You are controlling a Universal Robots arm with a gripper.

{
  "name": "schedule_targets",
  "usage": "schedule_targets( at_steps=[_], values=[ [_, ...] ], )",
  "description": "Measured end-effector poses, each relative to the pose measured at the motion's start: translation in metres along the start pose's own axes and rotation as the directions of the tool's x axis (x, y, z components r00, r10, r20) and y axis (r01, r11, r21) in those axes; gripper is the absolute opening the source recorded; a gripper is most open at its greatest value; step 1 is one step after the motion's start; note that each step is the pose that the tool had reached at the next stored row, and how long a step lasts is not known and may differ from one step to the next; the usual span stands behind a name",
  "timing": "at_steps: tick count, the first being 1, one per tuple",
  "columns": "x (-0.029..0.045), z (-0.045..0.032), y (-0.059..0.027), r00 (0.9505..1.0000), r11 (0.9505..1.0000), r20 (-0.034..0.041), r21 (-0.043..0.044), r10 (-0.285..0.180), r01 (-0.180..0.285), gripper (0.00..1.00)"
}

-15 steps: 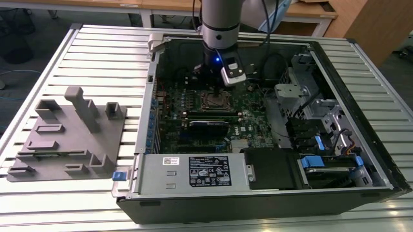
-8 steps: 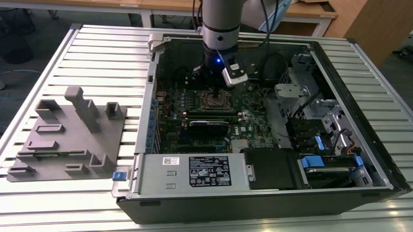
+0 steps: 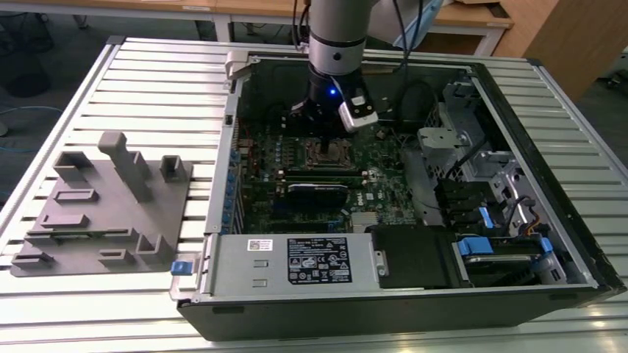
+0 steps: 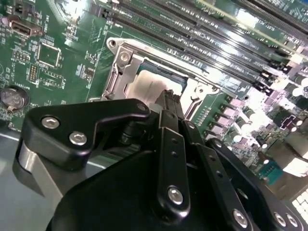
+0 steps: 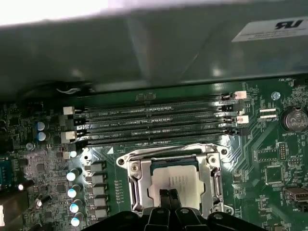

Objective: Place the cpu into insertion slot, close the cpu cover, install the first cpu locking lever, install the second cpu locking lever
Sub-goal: 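Install the first cpu locking lever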

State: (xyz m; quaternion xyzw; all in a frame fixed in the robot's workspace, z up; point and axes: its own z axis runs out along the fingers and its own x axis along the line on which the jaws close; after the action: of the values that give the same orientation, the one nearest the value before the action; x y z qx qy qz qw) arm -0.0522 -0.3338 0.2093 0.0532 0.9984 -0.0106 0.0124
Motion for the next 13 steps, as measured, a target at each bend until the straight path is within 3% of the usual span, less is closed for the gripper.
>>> schedule_targets(
  at_steps=[7,13],
  values=[
    [-0.0003,0.0011,0.0001,0.9961,0.9961,0.003,-0.0087,-0.088,0.088,0.11],
    [-0.0112,0.0016,0.0012,0.9946,0.9946,0.0033,-0.0092,-0.103,0.103,0.11]
  ],
)
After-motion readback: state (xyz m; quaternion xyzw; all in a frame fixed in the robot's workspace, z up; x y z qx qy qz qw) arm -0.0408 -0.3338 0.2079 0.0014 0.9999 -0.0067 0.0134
